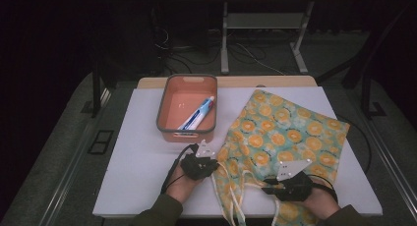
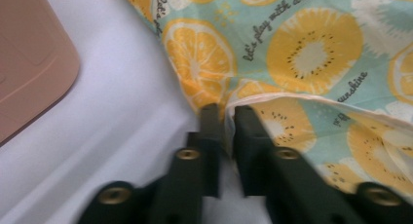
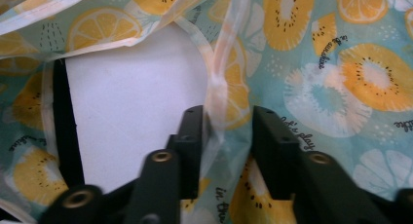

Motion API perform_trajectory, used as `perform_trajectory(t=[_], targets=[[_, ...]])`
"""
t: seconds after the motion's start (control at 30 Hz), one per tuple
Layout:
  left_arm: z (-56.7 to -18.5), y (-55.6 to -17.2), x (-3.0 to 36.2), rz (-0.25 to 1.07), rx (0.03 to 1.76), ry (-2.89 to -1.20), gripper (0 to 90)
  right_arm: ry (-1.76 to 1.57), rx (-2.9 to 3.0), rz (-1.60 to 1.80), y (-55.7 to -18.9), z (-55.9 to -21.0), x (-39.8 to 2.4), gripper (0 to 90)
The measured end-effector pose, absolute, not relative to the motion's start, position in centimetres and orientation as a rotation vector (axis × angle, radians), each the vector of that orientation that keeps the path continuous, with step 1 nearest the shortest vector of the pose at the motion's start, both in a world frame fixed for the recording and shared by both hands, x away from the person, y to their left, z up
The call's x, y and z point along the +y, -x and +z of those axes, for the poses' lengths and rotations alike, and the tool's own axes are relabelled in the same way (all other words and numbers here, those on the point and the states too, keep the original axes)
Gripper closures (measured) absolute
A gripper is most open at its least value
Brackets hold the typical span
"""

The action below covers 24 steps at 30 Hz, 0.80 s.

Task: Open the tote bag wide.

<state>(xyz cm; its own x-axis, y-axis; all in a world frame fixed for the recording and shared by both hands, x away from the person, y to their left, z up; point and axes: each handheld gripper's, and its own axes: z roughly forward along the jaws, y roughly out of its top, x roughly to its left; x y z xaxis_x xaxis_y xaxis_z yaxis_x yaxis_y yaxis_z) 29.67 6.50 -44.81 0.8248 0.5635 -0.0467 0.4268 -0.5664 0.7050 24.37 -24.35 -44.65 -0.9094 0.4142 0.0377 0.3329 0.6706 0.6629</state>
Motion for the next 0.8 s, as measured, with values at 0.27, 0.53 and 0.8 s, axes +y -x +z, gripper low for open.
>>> perform_trajectory(t=[0.27,0.53,0.8], targets=[[-44.2,-31.2,6.0,0.3,0.742,-2.21,88.2,-0.611,2.75,1.035,-24.9,-44.5,-24.1,89.5],[-44.0,-33.3,6.8,0.355,0.83,-2.166,80.8,-0.683,2.701,1.046,-27.1,-44.3,-23.4,89.7],[-43.0,-31.8,8.9,0.287,0.848,-2.111,50.5,-0.707,2.693,1.063,-29.1,-44.4,-21.7,89.0]])
